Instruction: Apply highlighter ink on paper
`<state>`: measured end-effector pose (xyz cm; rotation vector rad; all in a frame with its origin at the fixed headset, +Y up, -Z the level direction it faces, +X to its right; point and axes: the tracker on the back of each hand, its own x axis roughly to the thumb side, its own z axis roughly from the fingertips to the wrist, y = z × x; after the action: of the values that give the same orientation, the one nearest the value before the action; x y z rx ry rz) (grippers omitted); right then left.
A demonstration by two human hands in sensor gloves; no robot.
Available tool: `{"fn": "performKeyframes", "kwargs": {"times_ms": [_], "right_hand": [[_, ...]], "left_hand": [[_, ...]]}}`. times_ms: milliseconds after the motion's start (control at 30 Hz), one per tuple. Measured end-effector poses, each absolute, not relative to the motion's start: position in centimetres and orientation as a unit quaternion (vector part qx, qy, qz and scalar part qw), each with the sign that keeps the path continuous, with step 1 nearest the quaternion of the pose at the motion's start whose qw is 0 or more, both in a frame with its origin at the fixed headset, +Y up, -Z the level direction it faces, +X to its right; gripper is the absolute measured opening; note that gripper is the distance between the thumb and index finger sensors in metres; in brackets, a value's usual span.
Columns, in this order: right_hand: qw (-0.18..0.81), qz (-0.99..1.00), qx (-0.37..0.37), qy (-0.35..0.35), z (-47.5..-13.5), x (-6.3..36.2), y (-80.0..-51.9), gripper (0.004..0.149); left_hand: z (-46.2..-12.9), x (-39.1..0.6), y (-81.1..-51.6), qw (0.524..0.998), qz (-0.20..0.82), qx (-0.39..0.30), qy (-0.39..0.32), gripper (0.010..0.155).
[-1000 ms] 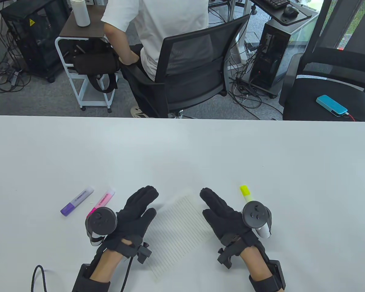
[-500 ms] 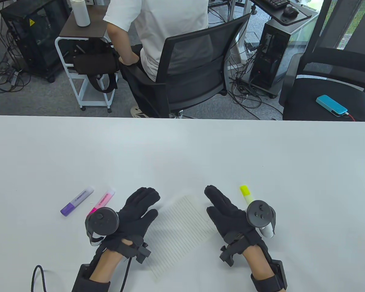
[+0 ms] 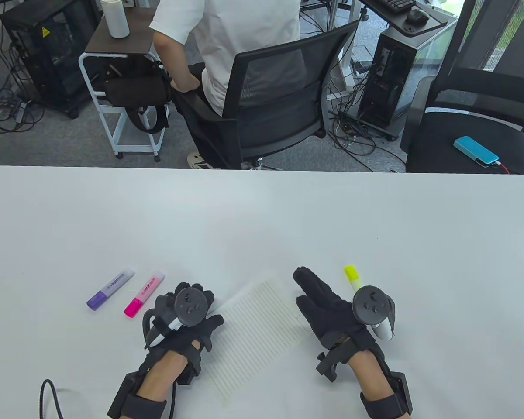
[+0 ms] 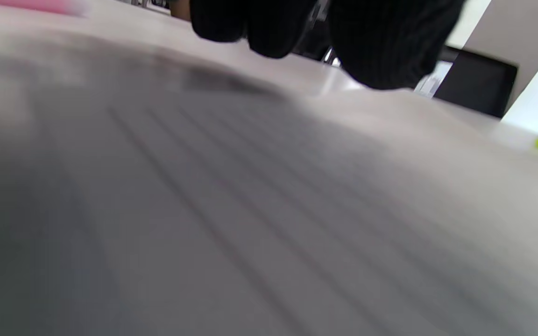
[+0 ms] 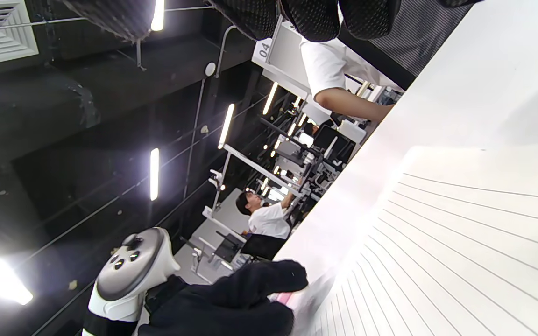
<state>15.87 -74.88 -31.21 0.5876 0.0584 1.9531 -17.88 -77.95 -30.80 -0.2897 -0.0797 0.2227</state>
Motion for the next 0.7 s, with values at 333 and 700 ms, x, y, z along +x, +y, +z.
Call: {"fn": "performKeyframes", "kwargs": {"times_ms": [333, 700], "right_hand": [[0.522, 0.819, 0.234, 0.035, -31.3, 15.7, -75.3, 0.07], [0.532, 0.816, 0.225, 0.028, -31.5, 16.2, -74.9, 0.069]], "left_hand": [[-31.3, -16.1, -78.0, 0.991, 0.058, -0.12, -0.008, 0.046], [-32.1, -19.0, -76.7, 0.969, 0.215, -0.076, 0.095, 0.042]]}}
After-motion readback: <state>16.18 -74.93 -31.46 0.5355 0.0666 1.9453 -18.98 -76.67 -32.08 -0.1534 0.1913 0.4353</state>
